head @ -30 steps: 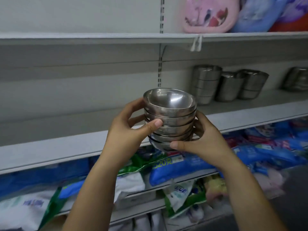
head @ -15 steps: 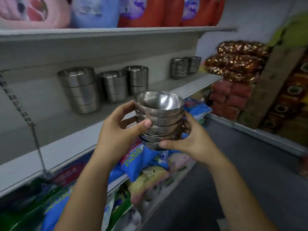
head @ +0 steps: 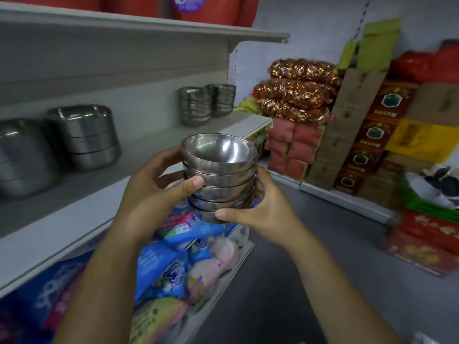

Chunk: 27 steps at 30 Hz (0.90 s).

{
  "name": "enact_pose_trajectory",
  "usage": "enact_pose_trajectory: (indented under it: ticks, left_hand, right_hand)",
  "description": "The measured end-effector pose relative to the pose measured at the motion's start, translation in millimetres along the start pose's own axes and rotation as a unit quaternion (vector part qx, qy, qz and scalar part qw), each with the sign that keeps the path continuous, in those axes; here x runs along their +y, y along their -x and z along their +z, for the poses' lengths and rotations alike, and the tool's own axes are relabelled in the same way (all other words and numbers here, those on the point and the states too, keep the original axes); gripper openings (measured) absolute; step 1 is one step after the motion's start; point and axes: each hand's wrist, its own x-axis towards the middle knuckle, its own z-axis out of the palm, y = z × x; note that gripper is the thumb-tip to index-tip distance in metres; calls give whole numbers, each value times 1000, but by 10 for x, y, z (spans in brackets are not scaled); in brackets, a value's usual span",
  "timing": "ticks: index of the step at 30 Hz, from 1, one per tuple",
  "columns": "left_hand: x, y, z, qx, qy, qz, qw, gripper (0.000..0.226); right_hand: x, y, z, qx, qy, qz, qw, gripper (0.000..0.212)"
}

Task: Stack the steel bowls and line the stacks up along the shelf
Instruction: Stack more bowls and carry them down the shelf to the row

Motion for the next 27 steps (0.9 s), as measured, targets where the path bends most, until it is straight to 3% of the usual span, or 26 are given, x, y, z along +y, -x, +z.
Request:
enact_pose_trajectory:
  ticks: [12, 22, 27]
  left_hand:
    - [-521, -1497, 471, 74, -57, -8, 996, 64]
    - [-801, -2118, 356, 217, -105, -17, 970, 69]
    - [-968, -2395, 245, 288, -149, -10, 946, 61]
  right_hand:
    - [690, -1656, -559, -69, -15, -18, 997, 99]
    - [1091, -2881, -206, -214, -103, -22, 971, 94]
    - [1299, -3517, 82, -290, -119, -44, 949, 93]
